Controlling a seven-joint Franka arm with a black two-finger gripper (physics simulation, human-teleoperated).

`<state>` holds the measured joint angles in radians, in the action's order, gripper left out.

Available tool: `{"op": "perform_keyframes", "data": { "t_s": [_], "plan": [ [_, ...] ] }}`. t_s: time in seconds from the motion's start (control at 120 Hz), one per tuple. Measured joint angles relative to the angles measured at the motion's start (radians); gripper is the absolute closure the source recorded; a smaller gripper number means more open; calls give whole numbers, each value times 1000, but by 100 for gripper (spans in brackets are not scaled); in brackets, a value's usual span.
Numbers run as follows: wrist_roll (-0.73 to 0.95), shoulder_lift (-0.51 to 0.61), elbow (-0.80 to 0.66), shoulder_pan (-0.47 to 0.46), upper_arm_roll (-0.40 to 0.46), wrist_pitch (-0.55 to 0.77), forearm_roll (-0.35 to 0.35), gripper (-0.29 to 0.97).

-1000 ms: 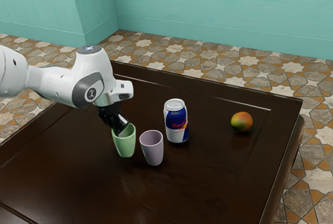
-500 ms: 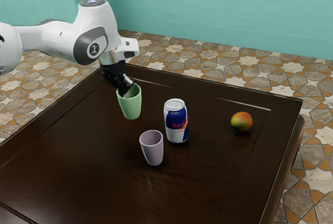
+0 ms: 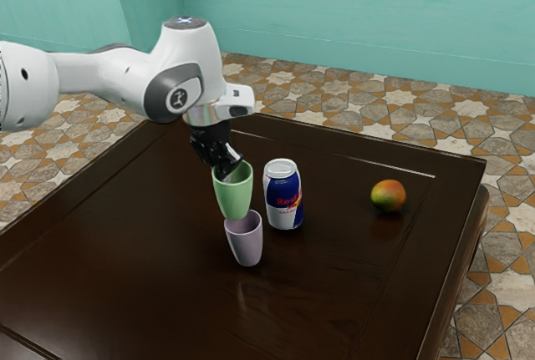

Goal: Place the left cup onto the right cup

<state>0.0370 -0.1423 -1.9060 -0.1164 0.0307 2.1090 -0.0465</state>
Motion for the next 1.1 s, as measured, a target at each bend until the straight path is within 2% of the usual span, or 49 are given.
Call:
{"op": "perform_keyframes", "data": {
  "t_s": [0.458, 0.625, 0.733, 0.833, 0.942, 1.1],
  "plan": [
    [-44, -57, -16, 0, 9, 66, -7, 78],
    [-45, -58, -25, -2, 9, 75, 2, 41],
    [-45, -58, -25, -2, 9, 78, 4, 25],
    [-44, -43, -6, -1, 6, 74, 3, 16],
    [-42, -14, 82, 11, -5, 17, -7, 9],
    [-8, 31, 227, 18, -135, -157, -4, 4]
  ]
}}
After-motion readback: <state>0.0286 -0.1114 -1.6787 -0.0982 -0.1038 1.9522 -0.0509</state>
